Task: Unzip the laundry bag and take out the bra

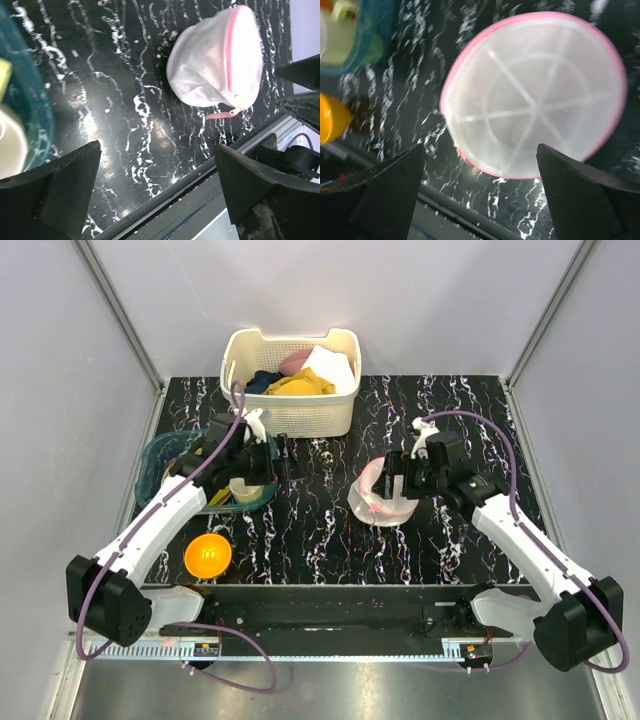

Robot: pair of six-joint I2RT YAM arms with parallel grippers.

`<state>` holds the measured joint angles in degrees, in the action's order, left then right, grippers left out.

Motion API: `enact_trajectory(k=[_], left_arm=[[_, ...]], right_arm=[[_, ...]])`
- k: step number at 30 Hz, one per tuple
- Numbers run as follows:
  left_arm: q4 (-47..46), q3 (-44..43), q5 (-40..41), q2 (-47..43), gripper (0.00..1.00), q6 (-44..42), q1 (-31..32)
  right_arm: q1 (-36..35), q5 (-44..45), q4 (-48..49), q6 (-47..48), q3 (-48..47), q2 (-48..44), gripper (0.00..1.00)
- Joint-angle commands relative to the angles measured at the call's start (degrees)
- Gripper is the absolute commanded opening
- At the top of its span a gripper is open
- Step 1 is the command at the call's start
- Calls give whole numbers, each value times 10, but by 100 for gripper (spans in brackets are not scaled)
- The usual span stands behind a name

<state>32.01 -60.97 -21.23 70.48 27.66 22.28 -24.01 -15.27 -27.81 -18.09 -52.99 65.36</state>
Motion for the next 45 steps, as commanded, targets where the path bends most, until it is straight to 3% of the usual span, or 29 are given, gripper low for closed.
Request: enact_trajectory(k=[1,6,13,21,24,25,29,36,43,45], left_arm=[[-53,-41,-21,34,99,26,44],[-108,-89,-38,105,99,64,92],[-95,-229,-41,268,99,64,132],[-107,-274,-24,356,99,91,144],[-123,-283,-25,376,79,97,155],[-124,-288,-29,380,58,100,158],[-125,-264,-25,369,3,101,168],[-134,-186,0,300,0,106,169],[-136,-82,96,194,0,172,173],[-141,-59,116,164,0,185,177]], right_arm=[[27,205,-49,-73,-33,-45,100],[126,133,-52,-146,3,-55,100],[133,85,-44,-209,34,-65,100],[134,67,-40,-233,70,-79,100],[133,56,-37,-238,74,-78,100],[133,55,-37,-239,75,-76,100],[134,57,-36,-248,76,-76,100],[134,-2,12,-276,90,-53,100],[134,-89,89,-324,133,-24,99],[133,-104,128,-339,144,-10,93]])
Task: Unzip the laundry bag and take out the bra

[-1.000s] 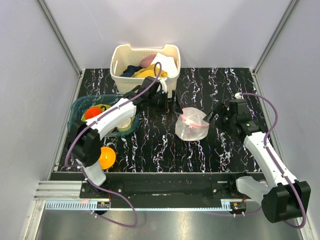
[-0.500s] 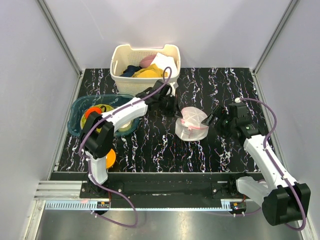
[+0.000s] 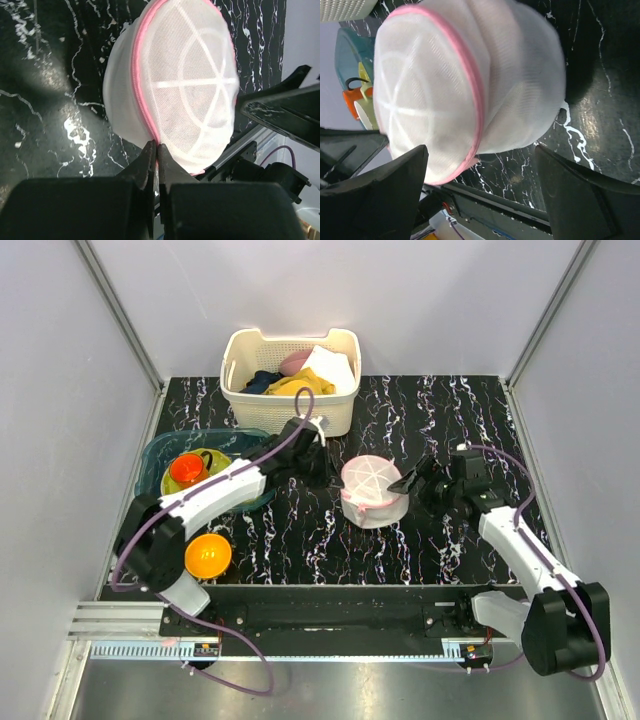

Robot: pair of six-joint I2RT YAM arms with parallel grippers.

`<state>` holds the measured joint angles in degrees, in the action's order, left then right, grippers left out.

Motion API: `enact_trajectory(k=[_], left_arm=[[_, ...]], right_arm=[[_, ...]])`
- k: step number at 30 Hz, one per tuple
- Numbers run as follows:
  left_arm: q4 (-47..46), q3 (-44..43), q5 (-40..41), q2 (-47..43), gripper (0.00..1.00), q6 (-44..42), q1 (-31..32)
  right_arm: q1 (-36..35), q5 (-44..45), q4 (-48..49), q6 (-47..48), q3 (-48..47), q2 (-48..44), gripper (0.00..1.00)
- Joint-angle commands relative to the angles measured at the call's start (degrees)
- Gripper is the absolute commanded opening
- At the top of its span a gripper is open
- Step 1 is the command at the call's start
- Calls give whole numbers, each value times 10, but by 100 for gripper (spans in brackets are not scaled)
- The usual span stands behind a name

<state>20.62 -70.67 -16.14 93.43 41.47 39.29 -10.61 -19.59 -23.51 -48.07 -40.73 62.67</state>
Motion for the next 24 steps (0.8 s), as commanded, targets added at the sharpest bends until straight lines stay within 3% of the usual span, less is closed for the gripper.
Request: enact_trajectory(k=[1,3,9,11,13,14,17,18,20,24], left_arm=[[-37,57,75,-73,0,54,8],[-51,72,81,-88,0,57,9],[-74,91,70,-87,2,72,11],[-74,98,69,-91,8,73,11],[-70,103,74,-104,17,71,11],[-67,106,76,-109,31,70,12],[-61,115,70,-121,74,67,11],[-60,116,66,-123,83,66,12],[-66,120,51,-125,87,70,12],[-88,134,32,-116,88,83,11]], right_arm=[[-2,-73,97,-41,22,24,91],[-8,-83,125,-53,11,50,82],[-57,-64,142,-58,-35,110,42],[-57,-63,145,-57,-32,112,40],[-57,-54,145,-55,-20,105,44],[-57,-49,146,-55,-14,99,58],[-57,-36,141,-47,7,85,68],[-57,-35,143,-48,11,84,68],[-57,-42,155,-51,15,90,64],[-56,-49,167,-52,12,100,41]])
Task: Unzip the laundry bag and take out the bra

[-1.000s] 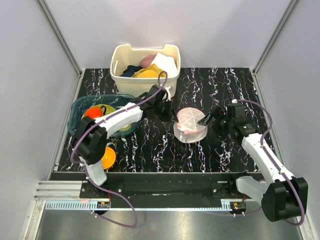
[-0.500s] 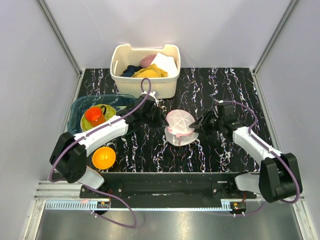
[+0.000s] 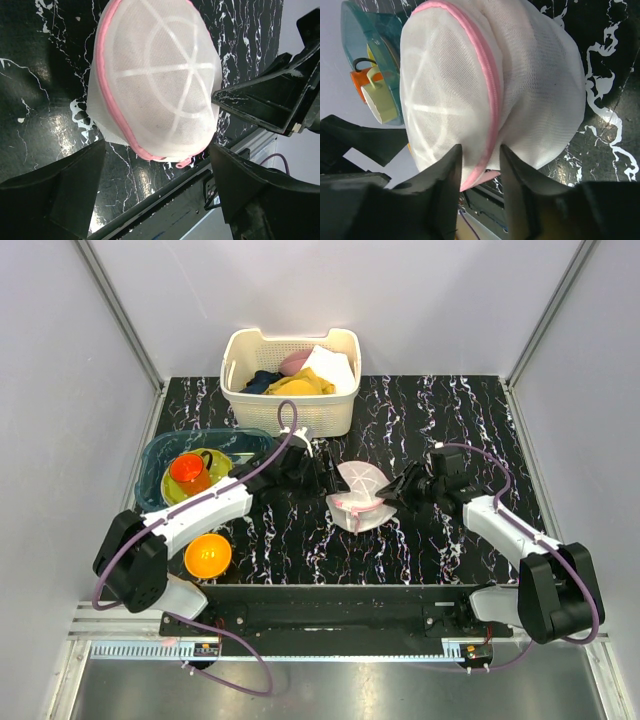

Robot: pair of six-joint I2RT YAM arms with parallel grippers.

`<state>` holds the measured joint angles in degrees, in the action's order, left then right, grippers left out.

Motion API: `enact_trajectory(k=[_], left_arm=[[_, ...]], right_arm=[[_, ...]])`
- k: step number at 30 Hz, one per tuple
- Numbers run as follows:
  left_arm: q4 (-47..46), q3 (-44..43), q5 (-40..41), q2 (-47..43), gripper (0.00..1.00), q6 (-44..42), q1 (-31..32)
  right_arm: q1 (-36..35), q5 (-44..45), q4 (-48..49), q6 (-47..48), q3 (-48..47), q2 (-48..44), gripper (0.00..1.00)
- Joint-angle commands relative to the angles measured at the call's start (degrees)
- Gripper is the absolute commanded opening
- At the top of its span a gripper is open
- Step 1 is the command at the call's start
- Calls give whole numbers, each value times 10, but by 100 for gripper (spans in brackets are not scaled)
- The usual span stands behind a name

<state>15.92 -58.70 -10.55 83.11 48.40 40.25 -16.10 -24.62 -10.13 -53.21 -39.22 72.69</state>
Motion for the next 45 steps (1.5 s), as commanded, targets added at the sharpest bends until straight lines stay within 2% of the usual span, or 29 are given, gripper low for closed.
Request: enact_trajectory(k=[1,2,3,5,6,7,9,15,20,23,26,37,45], left_arm=[[-44,15,-27,-6,88,14,2],[-47,16,-33,-2,88,17,3],[-54,17,-36,1,89,20,3],[-57,20,-43,11,91,23,2],[-66,21,-47,14,91,27,2],[-71,24,-49,16,99,31,3],[-94,27,-62,23,99,39,2],[-116,35,-85,43,99,56,2],[-121,75,-53,-6,99,67,2],[-127,111,-47,-45,99,80,2],[-184,160,-75,-62,99,116,2],[-331,196,-83,4,98,164,-10],[-393,204,-74,36,88,189,-11]], right_arm=[[-2,4,31,0,-3,-3,39],[-3,6,30,0,-3,-8,37],[-3,13,29,2,-3,-16,27],[-3,21,22,3,-2,-23,21],[-3,26,20,5,-2,-29,12],[-3,28,17,5,-2,-31,11],[-3,29,16,4,-2,-30,7],[-3,31,16,-1,-8,-21,7],[3,6,26,-33,-18,5,0],[4,-22,68,-71,-13,28,0],[5,-47,119,-105,-4,38,0],[19,-84,170,-158,26,34,0],[20,-83,175,-159,42,41,0]])
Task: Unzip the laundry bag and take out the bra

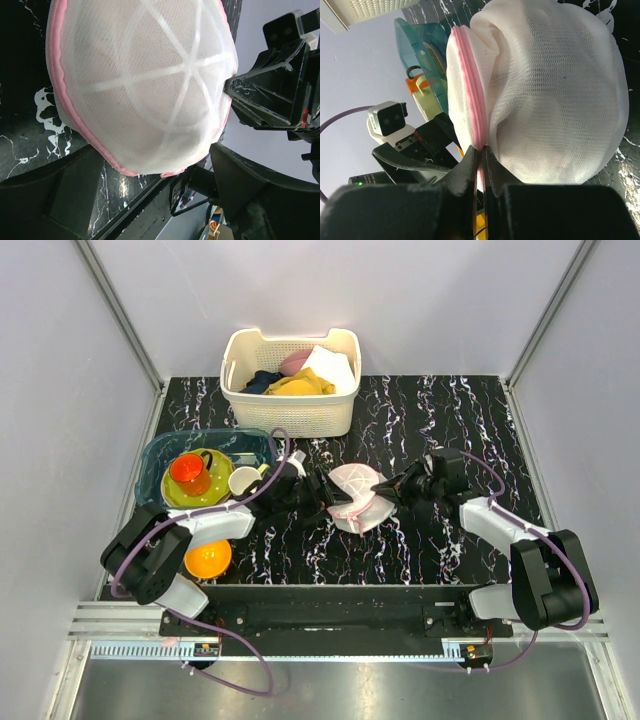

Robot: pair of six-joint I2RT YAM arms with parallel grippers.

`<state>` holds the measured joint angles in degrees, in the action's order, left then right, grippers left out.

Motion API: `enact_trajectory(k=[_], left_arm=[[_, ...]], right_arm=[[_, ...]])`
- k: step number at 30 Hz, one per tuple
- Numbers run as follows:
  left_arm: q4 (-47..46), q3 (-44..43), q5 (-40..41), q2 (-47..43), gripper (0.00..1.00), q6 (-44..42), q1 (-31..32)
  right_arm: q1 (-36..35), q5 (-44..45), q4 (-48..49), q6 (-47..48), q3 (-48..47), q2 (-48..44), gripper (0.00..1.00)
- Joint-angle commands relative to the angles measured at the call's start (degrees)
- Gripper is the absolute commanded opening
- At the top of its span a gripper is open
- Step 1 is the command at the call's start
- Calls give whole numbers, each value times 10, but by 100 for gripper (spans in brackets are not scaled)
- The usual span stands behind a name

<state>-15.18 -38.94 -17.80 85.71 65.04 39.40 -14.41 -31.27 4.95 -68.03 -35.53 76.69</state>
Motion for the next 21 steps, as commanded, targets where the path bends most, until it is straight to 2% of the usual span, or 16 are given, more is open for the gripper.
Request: enact_trajectory(k=[1,2,3,5,6,7,8,10,14,15,18,21], left_arm=[[-85,11,1,11,84,27,-3],[-86,12,7,7,81,28,-4],[-82,12,10,2,69,28,-4],[-65,7,23,-17,58,16,-5],[-35,1,26,-23,49,7,-7],[-3,-31,29,-28,34,-4,-13],[79,-51,39,-32,26,-33,-15],[137,-92,51,-42,12,-62,-16],[189,-133,61,-63,0,-75,-16],[197,-137,63,-65,0,-75,-16],[212,-146,66,-67,0,-67,-15],[198,-139,60,-66,0,-60,-15]], right_arm=[[4,-16,23,-9,6,3,0],[4,-16,23,-9,9,2,0],[4,-15,22,-5,10,0,0],[4,-15,20,2,14,-7,2],[5,-14,19,17,15,-19,10],[4,-9,-3,30,14,-28,37],[4,14,-27,65,6,-41,54],[4,50,-129,104,-19,-82,65],[-5,150,-251,191,-71,-168,64],[-13,165,-287,204,-85,-179,63],[-78,204,-313,221,-130,-195,61],[-172,237,-315,221,-152,-170,60]])
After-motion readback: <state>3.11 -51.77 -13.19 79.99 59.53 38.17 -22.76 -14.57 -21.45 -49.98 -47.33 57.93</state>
